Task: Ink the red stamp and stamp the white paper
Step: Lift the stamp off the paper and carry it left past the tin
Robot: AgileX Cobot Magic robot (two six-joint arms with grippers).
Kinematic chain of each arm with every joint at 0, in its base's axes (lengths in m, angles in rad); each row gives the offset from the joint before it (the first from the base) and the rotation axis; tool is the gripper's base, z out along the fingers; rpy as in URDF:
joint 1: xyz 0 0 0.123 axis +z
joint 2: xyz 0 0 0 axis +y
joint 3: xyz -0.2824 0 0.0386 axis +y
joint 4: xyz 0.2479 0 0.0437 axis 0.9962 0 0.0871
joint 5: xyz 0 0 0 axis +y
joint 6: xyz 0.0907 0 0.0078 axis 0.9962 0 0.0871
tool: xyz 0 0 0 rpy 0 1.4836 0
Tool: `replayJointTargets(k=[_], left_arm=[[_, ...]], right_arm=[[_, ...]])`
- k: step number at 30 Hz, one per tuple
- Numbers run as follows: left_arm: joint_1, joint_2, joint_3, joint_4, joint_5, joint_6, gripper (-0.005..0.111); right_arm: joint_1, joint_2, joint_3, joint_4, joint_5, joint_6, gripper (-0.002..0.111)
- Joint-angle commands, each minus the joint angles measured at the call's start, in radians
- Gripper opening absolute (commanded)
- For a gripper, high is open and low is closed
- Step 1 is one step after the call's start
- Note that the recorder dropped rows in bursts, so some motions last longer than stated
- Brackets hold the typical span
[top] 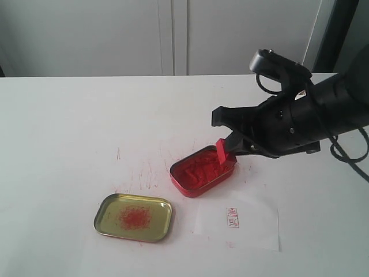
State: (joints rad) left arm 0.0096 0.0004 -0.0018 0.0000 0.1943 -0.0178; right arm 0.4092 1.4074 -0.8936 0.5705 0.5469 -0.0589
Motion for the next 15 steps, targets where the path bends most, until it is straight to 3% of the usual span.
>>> replayJointTargets(k=[1,6,15], left_arm=[[-0.003,0.0,0.002,-0.006,-0.001,-0.004,0.0],[-0.003,0.0,0.002,-0.006,-0.001,-0.004,0.0],[-0.003,0.0,0.002,-0.006,-0.001,-0.004,0.0]], right_arm=[[-0.016,0.073,-0.01,0.182,-0.007,-0.131,0.0],[0.001,0.217,-0.081,0.427,-0.023,-0.257,0.0],[0.091,0.365,-0.239,0.484,-0.055,-0.252,0.0]])
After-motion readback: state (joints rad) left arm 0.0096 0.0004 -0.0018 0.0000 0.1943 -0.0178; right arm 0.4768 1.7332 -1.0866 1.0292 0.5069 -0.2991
